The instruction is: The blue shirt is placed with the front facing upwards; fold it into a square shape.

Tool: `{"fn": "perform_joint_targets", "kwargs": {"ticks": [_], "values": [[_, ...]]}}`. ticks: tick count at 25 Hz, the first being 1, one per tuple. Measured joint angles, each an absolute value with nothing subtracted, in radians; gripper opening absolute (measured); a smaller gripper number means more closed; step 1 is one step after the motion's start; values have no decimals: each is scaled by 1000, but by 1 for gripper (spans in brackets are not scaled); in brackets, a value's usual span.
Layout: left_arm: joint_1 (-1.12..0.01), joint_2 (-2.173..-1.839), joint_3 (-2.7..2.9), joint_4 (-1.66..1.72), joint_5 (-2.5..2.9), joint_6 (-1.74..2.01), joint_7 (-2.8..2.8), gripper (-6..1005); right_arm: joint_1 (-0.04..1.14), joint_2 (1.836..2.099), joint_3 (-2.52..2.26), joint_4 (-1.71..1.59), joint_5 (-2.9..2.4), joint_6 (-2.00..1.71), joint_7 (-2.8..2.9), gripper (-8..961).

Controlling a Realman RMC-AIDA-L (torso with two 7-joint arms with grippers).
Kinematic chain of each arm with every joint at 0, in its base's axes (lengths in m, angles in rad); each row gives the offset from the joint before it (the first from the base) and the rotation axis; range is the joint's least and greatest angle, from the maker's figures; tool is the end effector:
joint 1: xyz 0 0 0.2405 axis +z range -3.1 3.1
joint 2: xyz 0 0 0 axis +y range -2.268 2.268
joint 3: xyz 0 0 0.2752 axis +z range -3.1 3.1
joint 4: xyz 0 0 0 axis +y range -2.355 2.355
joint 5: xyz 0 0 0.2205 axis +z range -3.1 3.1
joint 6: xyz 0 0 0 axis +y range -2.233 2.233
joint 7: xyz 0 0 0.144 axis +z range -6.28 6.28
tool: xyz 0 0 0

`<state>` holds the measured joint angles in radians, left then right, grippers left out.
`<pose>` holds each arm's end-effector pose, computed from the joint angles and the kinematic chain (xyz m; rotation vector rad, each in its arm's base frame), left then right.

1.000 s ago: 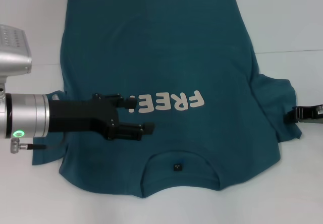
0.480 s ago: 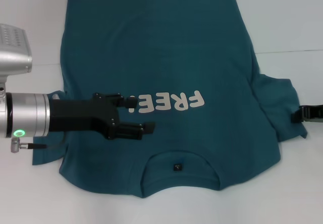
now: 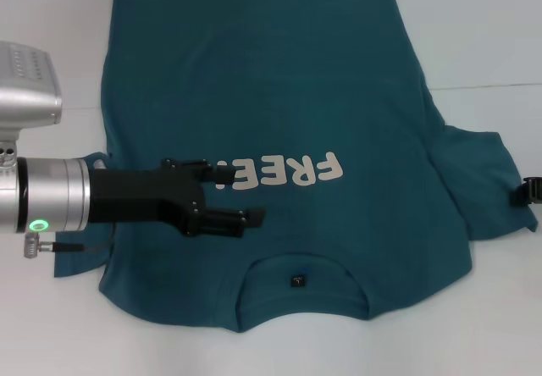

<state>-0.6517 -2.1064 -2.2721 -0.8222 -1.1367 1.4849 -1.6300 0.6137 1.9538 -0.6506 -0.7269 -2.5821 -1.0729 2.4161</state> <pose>-0.2093 0.3898 -0.0170 -2.8336 -0.5578 -0.5815 0.3716 0.4102 0.0753 -1.8821 1.5376 0.0735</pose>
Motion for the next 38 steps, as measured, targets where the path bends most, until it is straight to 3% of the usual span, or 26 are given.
{"fn": "perform_joint_targets", "kwargs": {"ticks": [17, 38], "values": [[-651, -2108, -2272, -823, -1137, 1486, -1636, 908, 611, 1942, -657, -721, -2607, -924, 2406, 33], [-656, -2108, -2272, -825, -1137, 1469, -1644, 908, 660, 1953, -658, -714, -2639, -797, 2354, 32]]}}
